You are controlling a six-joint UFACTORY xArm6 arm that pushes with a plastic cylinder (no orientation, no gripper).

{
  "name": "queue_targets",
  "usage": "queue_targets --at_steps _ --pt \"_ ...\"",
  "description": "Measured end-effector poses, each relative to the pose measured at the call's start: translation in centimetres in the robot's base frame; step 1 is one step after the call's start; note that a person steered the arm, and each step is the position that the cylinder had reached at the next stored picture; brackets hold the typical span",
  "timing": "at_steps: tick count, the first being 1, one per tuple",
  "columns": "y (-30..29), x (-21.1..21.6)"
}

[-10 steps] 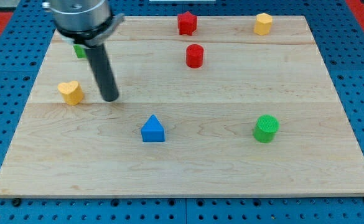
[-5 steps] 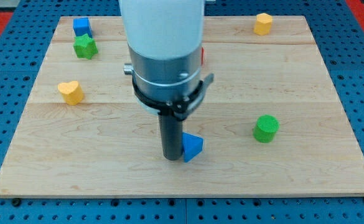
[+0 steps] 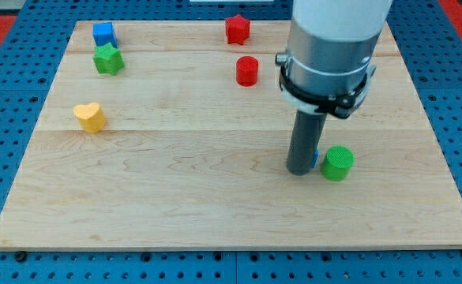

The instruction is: Push blue triangle parallel to green circle to the center right

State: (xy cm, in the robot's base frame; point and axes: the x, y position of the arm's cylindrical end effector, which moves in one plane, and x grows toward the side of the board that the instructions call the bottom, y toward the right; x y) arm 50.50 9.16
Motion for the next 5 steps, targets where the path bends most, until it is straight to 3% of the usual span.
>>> queue_targets --at_steps 3,5 --pt "0.2 -4.9" --pt "4.9 -8.4"
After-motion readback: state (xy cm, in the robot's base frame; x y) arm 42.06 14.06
